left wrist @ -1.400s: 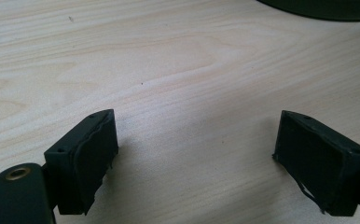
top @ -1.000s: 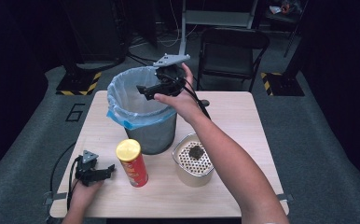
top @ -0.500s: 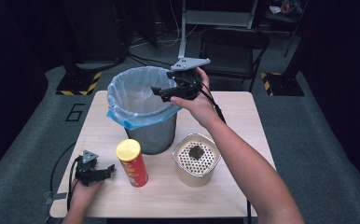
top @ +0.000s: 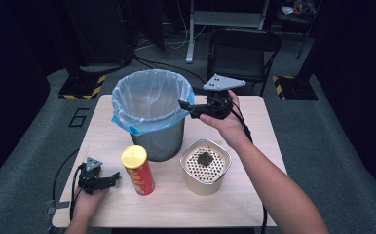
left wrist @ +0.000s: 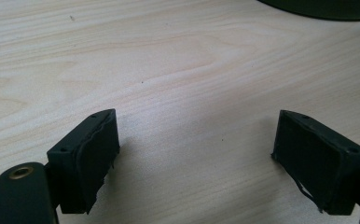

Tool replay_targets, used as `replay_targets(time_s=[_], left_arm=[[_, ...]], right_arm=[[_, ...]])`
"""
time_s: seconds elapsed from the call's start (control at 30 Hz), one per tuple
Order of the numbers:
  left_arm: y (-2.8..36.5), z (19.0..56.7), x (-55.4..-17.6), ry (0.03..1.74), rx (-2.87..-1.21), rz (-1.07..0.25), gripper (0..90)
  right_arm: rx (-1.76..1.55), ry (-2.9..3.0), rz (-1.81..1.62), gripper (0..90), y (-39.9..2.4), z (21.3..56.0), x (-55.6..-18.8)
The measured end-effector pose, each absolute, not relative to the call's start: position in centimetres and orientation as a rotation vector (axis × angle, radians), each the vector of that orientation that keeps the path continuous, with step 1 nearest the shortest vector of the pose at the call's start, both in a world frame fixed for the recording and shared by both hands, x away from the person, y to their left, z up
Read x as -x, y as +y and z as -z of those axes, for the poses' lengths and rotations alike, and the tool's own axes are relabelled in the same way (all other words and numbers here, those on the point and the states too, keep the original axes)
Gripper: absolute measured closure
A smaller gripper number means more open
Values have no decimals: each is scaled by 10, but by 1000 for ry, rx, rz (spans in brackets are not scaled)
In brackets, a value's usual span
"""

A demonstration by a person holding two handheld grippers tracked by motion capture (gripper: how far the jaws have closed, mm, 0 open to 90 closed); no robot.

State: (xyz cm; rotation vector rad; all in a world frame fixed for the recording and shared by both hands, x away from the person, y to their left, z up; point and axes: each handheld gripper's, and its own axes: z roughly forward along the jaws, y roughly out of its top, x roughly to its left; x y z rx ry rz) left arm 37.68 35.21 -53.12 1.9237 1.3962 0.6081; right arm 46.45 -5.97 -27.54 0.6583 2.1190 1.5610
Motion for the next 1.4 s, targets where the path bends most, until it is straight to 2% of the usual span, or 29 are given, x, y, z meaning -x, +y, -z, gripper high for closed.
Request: replay_targets(time_s=[0.37, 1.07, 1.23, 1.4], left_arm=[[352, 531, -376, 1396, -1923, -608, 139], [353, 529, -374, 1408, -1894, -562, 155], [353, 518, -369, 1408, -1881, -532, 145], [350, 493, -362, 1360, -1889, -562, 132]], right_arm=[[-631, 2093, -1514, 297, -93, 304, -445], [-777, 2026, -1478, 297, -167, 364, -410], [-805, 2011, -1440, 297, -182, 383, -396], [-843, 1997, -1415, 291, -197, 397, -388]])
